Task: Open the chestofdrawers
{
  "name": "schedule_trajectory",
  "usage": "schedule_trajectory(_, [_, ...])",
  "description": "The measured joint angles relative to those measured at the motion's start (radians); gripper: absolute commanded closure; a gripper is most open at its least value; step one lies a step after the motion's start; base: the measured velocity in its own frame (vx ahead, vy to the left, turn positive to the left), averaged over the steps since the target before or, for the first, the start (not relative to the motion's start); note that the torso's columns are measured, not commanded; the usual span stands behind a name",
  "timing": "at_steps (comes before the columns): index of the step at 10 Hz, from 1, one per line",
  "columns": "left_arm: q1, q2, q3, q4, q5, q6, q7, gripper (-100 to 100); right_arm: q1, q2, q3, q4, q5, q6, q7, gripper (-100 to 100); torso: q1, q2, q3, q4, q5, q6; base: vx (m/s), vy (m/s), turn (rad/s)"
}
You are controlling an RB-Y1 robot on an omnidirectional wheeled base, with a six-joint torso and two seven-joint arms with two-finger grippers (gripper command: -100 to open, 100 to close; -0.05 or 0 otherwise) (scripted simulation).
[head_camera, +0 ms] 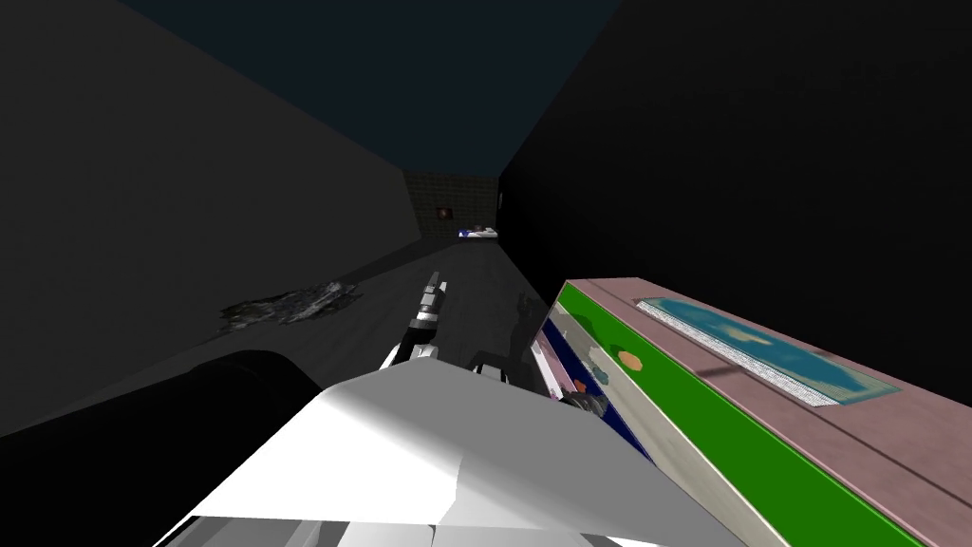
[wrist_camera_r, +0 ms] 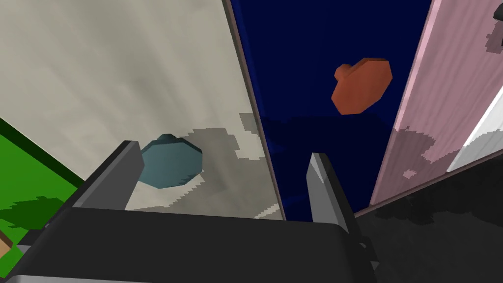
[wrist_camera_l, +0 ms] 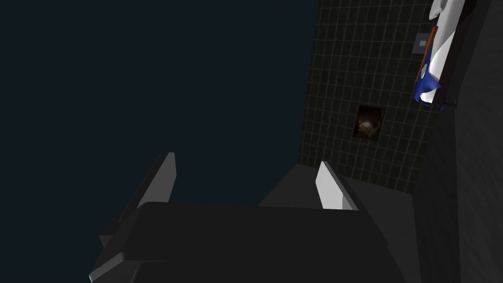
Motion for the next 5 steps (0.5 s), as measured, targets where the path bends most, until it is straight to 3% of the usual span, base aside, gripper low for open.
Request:
schedule_trajectory(3, [0.000,0.000,0.000,0.000,0.000,0.000,0.000,0,-0.023,-0.013,0.004,0.037,0.039,0.062,0.031,-100,-0.001,0.000,0.000,0.000,0.000,0.000,0.013,-0.052,0.089])
schedule_trajectory(4, [0.000,0.000,0.000,0.000,0.000,0.000,0.000,0,-0.040,-0.012,0.007,0.070,0.053,0.078,0.031,-100,0.000,0.000,0.000,0.000,0.000,0.000,0.008,-0.024,0.021])
schedule_trajectory(5, [0.000,0.000,0.000,0.000,0.000,0.000,0.000,0,-0.042,-0.012,0.007,0.075,0.055,0.081,0.030,-100,0.001,0.000,0.000,0.000,0.000,0.000,0.029,-0.017,0.230])
